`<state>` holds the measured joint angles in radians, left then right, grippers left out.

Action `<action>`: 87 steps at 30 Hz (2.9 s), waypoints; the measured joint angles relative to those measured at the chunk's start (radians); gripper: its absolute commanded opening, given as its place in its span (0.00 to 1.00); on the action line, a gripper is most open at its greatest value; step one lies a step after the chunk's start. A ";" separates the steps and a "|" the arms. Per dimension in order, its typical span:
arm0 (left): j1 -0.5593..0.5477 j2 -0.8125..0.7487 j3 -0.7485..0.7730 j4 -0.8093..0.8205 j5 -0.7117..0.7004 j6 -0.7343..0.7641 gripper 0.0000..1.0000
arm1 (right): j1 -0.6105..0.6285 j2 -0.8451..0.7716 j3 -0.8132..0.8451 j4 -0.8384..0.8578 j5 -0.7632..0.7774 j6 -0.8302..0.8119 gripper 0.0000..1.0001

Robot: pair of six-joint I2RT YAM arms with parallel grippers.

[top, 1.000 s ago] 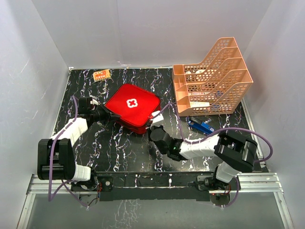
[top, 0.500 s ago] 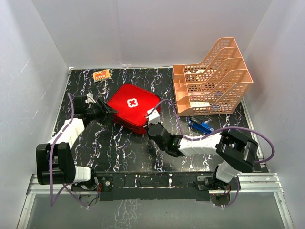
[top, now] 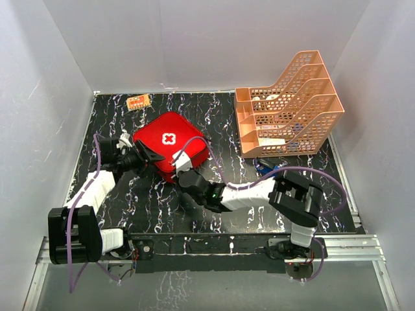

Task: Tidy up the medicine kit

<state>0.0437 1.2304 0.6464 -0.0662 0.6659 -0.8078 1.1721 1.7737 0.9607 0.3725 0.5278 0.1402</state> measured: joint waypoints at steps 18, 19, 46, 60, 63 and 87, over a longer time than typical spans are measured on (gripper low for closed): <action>-0.004 0.010 -0.038 -0.029 -0.061 -0.028 0.00 | 0.031 0.058 -0.003 0.101 0.108 0.055 0.00; -0.007 0.010 -0.035 -0.037 -0.064 -0.025 0.00 | 0.032 0.055 -0.010 0.109 0.113 0.057 0.00; -0.017 0.013 0.018 -0.130 -0.083 0.050 0.03 | -0.226 -0.177 -0.246 0.099 0.088 0.101 0.00; -0.003 0.028 -0.002 -0.085 -0.064 0.041 0.45 | -0.175 -0.212 -0.288 0.095 0.006 0.089 0.00; 0.005 0.028 -0.043 -0.048 -0.039 0.019 0.40 | -0.151 -0.212 -0.288 0.096 0.022 0.082 0.00; -0.015 -0.001 -0.016 -0.148 -0.093 0.057 0.00 | -0.209 -0.255 -0.362 0.155 0.037 0.012 0.00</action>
<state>0.0288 1.2297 0.6300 -0.2142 0.5728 -0.7506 0.9630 1.5185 0.5991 0.5278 0.5644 0.1524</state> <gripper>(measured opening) 0.106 0.008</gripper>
